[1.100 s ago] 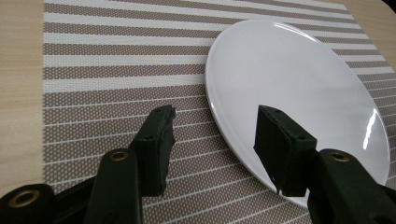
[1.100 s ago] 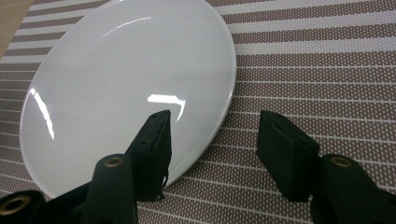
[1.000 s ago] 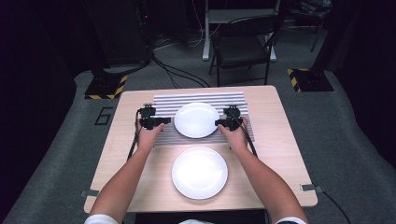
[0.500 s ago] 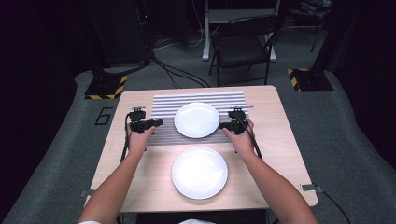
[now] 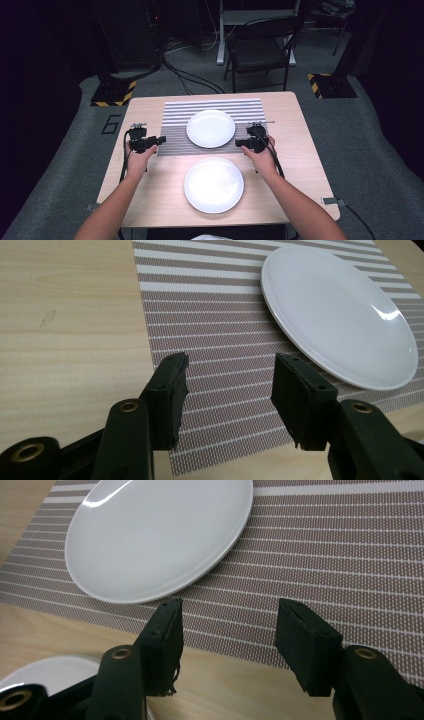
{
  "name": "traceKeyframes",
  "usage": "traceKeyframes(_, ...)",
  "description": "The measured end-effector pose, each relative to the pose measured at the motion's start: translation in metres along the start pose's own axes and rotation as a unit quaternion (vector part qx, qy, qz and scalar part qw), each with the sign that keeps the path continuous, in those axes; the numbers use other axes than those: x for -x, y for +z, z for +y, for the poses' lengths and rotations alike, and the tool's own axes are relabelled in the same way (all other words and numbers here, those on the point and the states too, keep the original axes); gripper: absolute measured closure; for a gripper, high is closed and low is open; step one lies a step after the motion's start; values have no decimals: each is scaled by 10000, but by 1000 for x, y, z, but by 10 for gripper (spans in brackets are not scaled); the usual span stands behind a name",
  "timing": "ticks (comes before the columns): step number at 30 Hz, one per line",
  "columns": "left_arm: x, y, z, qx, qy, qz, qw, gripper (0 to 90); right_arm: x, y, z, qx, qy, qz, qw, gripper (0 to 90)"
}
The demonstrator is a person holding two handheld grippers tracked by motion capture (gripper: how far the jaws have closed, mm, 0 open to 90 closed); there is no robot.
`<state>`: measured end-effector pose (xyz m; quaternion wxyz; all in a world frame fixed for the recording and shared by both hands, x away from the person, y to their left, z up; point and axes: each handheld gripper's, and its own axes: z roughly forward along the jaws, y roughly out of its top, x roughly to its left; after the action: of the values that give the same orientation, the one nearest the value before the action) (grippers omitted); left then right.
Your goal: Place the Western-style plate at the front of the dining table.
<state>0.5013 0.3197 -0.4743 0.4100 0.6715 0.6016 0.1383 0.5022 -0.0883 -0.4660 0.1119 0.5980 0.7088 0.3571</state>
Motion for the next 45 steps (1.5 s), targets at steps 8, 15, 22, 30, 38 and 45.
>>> traceKeyframes(8, 3, -10, -16, -54, 62, -113, 9999, 478, 6, -9, -17, -36, -67, 48, 10000, 443)
traceKeyframes(15, 6, -16, -33, -88, 134, -100, 9998, 478, 8, -19, -31, -85, -10, 182, 9998, 443)
traceKeyframes(22, 12, -24, -44, -157, 224, -146, 9995, 478, 14, -30, -46, -98, -57, 213, 9997, 443)
traceKeyframes(30, 22, -35, -57, -138, 367, -232, 9990, 477, 22, -44, -66, 9, -130, 152, 9998, 442)
traceKeyframes(38, 27, -39, -69, -272, 595, -240, 9976, 475, 24, -55, -81, 42, -7, 256, 9997, 441)
traceKeyframes(45, 28, -43, -76, -234, 844, -180, 9960, 474, 33, -63, -84, 161, 120, 197, 9996, 440)
